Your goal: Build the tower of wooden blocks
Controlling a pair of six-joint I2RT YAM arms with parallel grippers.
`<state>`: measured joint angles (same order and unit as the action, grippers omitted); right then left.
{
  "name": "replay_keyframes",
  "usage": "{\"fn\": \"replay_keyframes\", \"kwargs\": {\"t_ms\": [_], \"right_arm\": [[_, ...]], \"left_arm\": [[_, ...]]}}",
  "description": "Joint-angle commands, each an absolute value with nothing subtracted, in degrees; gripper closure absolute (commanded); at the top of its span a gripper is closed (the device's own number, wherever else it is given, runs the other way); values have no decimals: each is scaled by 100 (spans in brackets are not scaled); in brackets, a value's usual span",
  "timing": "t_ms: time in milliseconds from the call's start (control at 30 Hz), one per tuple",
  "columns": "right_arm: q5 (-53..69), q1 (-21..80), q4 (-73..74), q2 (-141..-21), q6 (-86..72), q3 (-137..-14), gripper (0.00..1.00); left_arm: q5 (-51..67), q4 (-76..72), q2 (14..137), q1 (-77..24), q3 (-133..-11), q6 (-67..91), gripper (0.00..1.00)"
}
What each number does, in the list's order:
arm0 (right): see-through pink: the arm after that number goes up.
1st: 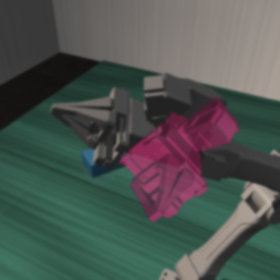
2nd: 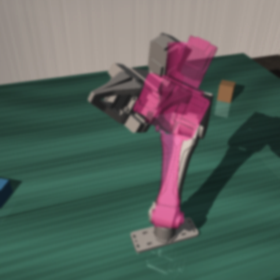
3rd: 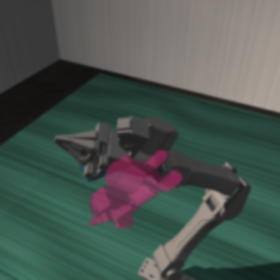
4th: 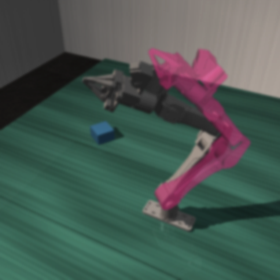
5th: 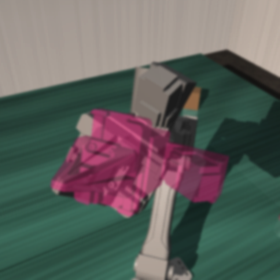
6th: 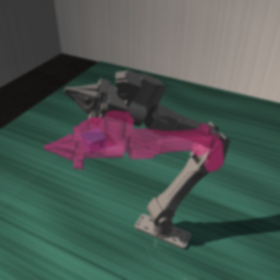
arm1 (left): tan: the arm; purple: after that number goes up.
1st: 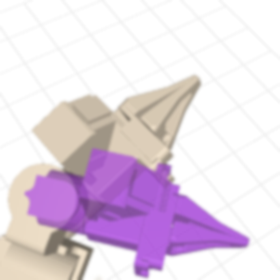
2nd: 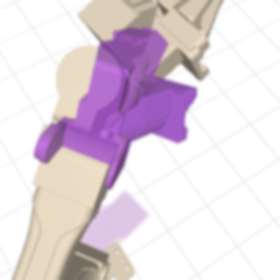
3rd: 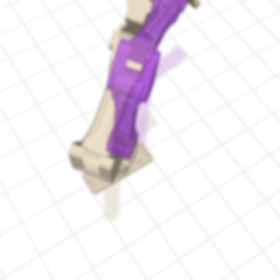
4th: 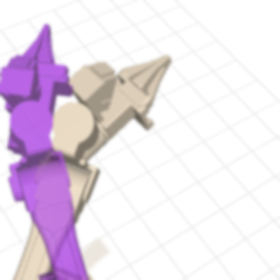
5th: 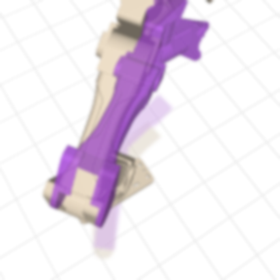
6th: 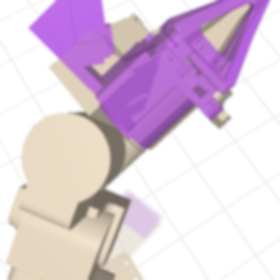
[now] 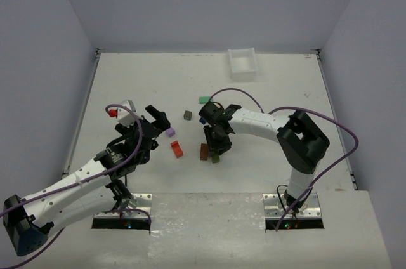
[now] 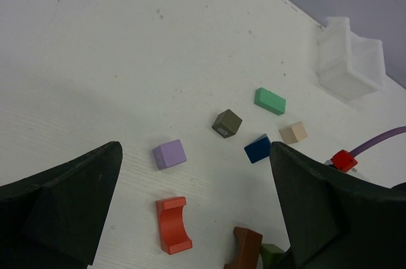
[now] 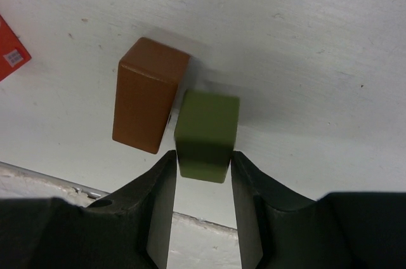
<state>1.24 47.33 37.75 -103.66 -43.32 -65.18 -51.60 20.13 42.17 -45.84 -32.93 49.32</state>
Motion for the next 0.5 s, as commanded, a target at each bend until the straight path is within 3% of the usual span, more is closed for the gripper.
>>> {"fn": "replay_keyframes", "kwargs": {"t_ms": [0,467], "right_arm": [[18,4677,3823,-10420,-4510,-6685,59],[-33,4660,3605,-10183,-4494,-6565,54]], "left_arm": [[-5265,1929,4123,-4623,-3274,4899,0],[-5273,1916,4140,-4623,-3261,4904,0]]}}
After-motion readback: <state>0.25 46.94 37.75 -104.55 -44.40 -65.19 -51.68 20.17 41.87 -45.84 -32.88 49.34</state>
